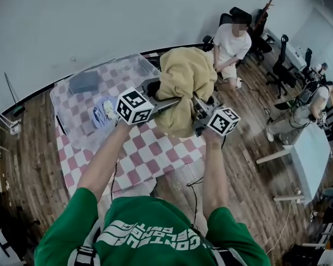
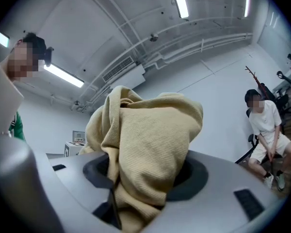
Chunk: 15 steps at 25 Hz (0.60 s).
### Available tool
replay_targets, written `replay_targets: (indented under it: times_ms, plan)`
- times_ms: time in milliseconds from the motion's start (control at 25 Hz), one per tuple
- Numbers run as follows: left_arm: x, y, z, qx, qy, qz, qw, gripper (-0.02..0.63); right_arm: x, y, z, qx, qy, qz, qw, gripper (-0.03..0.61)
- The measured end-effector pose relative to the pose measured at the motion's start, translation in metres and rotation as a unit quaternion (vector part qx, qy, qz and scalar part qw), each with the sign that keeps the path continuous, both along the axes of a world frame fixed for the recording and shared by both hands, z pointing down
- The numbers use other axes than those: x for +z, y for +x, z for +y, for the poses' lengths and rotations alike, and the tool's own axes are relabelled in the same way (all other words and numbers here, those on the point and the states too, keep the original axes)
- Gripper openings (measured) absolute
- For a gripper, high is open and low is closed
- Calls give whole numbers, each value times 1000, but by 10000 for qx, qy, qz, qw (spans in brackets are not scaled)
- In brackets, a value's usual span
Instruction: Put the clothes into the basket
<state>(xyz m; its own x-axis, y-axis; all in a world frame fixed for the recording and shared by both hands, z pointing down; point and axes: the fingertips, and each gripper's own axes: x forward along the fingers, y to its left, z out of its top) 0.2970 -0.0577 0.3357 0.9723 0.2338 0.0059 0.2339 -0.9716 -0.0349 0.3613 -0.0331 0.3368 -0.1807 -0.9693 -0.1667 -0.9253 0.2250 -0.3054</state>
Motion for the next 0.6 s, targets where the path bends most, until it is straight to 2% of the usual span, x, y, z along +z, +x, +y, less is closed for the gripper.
replay_targets:
  times_ms: [240,600]
  plan:
    - [-42,-16,-17,-155,247,285,9992,325,-42,-15,-19,-46,351,107,9993,259]
    - [-114,-54,-73,-561,907,643,9922,325,-114,-50,-80,-439,1021,206,9936,259]
